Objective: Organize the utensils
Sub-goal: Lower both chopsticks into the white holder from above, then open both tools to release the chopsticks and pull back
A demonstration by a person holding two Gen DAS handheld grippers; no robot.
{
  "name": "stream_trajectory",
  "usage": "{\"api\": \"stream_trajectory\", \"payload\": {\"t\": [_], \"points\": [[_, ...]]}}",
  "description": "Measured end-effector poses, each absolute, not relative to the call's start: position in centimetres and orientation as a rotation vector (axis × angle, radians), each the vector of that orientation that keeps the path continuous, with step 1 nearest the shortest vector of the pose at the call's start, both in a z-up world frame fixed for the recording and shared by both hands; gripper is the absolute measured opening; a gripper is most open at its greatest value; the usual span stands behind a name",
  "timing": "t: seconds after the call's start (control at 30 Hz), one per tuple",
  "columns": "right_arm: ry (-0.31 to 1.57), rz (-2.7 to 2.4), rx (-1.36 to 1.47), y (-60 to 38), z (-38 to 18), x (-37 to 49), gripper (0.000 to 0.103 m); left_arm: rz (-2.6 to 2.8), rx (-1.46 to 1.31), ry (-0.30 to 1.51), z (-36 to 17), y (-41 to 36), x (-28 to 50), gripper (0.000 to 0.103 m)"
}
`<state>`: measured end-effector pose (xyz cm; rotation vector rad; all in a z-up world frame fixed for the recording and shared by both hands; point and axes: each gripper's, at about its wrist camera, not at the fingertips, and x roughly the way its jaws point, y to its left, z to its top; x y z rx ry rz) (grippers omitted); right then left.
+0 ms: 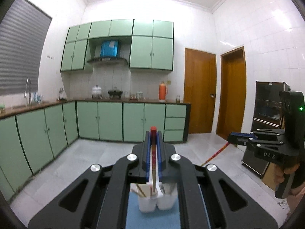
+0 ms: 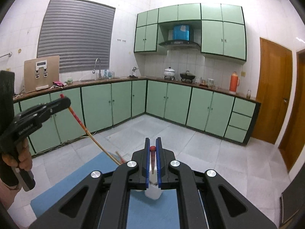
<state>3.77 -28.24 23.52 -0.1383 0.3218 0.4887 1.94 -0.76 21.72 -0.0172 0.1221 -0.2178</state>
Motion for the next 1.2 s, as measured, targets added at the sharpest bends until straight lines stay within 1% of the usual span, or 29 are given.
{"api": "stream_trajectory", "payload": {"t": [0.13,0.23,0.47,0.63,0.67,0.73,0.77,0.8,0.83,0.9,0.97,1.0,1.03,1.17,1.2], "points": [[0.342,0.485,-0.145,-27.3,23.8,6.3,0.006,-0.195,0.012,0.104,22.3,-2.1,4.8,0.005],[0.396,0.474,-0.161,-26.3,22.3,8.9,0.006,-0.204,0.012,0.147,21.4,-2.8,7.6,0.005],[0.523,0.464,-0.165,-24.3,17.6,14.0,0.006,-0.209,0.025,0.270,17.1,-4.0,12.7,0.005],[0.593,0.476,-0.136,-23.8,14.9,16.1,0.006,-0.213,0.007,0.364,13.9,-3.8,15.4,0.005],[0.608,0.479,-0.129,-23.7,14.2,16.3,0.006,-0.214,0.001,0.378,13.4,-3.5,15.8,0.007],[0.617,0.471,-0.113,-24.1,13.5,16.3,0.013,-0.203,-0.011,0.401,12.4,-3.0,16.1,0.008],[0.619,0.468,-0.101,-24.4,13.2,16.1,0.013,-0.203,-0.016,0.403,12.2,-2.6,16.0,0.009],[0.613,0.456,-0.092,-24.8,13.1,15.7,0.019,-0.203,-0.023,0.400,12.0,-2.2,15.6,0.011],[0.600,0.437,-0.084,-25.4,13.0,15.2,0.032,-0.198,-0.027,0.394,12.0,-1.9,15.2,0.019],[0.568,0.405,-0.064,-26.4,13.1,14.0,0.046,-0.177,-0.024,0.370,12.1,-1.2,14.0,0.040],[0.549,0.381,-0.041,-27.5,13.2,12.7,0.048,-0.164,-0.031,0.343,12.2,-0.5,12.4,0.048],[0.539,0.366,-0.030,-28.1,13.2,12.1,0.053,-0.159,-0.038,0.337,12.2,-0.2,11.9,0.053],[0.528,0.349,-0.017,-28.8,13.2,11.2,0.059,-0.149,-0.047,0.332,12.3,0.2,11.1,0.056],[0.497,0.321,0.044,-30.8,12.8,8.0,0.065,-0.113,-0.048,0.323,12.0,0.9,8.3,0.068],[0.491,0.312,0.056,-31.2,12.6,7.1,0.069,-0.107,-0.039,0.327,11.8,0.9,7.5,0.071]]}}
